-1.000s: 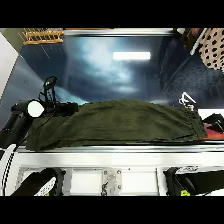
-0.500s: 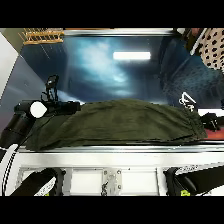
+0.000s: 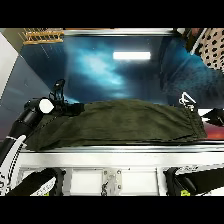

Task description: Fold the clothes and pants, and hang the long-sleeved shirts on hangers.

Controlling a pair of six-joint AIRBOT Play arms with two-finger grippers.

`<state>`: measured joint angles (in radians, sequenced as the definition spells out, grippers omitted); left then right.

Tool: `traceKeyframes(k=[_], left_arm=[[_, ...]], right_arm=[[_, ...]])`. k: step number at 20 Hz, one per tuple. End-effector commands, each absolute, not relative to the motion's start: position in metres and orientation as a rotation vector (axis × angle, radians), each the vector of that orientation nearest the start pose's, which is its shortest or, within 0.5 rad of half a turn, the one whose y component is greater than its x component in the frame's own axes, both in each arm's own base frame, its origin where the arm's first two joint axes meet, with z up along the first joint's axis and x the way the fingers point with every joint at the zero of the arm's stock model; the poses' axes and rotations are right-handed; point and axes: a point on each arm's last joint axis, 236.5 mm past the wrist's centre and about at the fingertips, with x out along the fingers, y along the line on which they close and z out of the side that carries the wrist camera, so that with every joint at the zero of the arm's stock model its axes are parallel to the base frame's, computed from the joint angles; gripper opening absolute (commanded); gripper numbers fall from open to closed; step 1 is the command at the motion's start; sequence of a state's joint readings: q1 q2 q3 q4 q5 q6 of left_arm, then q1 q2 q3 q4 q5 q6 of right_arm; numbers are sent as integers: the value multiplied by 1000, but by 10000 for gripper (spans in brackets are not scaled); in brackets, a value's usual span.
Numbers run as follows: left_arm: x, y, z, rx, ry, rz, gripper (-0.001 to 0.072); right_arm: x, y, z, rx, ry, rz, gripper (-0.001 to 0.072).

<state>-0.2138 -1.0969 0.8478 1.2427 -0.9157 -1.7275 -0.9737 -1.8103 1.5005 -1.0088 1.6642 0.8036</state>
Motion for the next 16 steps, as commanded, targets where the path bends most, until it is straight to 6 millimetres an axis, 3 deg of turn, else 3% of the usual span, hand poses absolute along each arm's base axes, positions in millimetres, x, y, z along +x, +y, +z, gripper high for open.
traceKeyframes(k=[1, 5, 10, 16], left_arm=[[332, -137, -15, -350, 1229, -211, 8], [332, -136, -15, -349, 1229, -210, 8], [332, -136, -15, -349, 1229, -210, 7], [332, -136, -15, -349, 1229, -210, 8]], right_arm=[[301, -220, -46, 689, 1319, 325, 720], [301, -220, -50, 652, 1308, 349, 720], [286, -223, -79, 619, 1371, 340, 720], [285, -214, -98, 690, 1395, 379, 720]])
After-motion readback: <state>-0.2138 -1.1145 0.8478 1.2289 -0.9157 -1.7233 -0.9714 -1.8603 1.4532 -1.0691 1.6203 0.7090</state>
